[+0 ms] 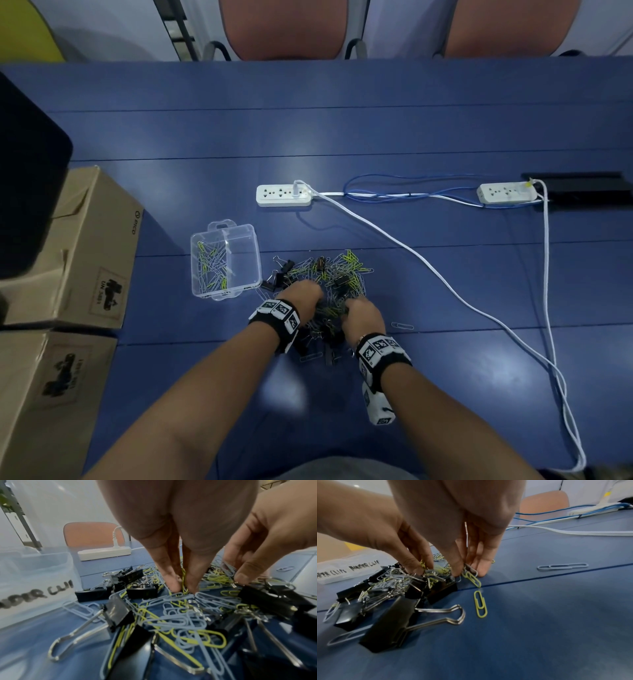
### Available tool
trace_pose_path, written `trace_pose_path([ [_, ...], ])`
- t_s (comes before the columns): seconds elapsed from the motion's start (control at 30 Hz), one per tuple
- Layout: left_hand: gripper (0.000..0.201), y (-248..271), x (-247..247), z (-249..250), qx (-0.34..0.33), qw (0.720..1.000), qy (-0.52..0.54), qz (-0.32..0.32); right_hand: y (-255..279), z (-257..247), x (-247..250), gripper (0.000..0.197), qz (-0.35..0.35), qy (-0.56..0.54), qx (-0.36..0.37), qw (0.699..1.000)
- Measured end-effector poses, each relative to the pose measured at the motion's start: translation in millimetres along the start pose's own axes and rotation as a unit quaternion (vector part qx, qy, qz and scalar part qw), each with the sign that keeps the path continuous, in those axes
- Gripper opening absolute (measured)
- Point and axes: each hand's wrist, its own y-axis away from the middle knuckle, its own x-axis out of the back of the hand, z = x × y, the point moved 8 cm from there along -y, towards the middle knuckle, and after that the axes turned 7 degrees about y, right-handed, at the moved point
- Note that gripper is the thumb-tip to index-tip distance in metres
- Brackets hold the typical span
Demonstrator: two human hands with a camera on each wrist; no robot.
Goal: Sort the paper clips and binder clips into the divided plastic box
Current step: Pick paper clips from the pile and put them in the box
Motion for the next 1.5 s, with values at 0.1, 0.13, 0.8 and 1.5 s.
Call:
trace_pose_path([
  [0.1, 0.022, 1.4, 2.4, -3.1, 0.016, 1.0, 0.005, -0.01, -0.1, 7.9, 1.5, 0.014, -0.004, -0.027, -0.023, 0.999],
  [0.13, 0.018, 2.2, 2.5, -5.2, 0.019, 1.0, 0.009, -0.012, 0.1, 11.0, 2.0, 0.013, -0.008, -0.044, -0.03, 0.999],
  [0.8, 0.015, 72.9, 104.0, -114.1, 0.136, 0.858, 0.419, 0.263, -9.8, -34.4, 62.2, 0.006, 0.039, -0.382, 0.024, 0.923],
  [1.5, 0.027, 121.5, 114.2, -238.4, 0.246, 0.86, 0.319, 0.313, -71.5, -250.1, 19.4, 0.006, -0.05, -0.269, 0.079, 0.958],
])
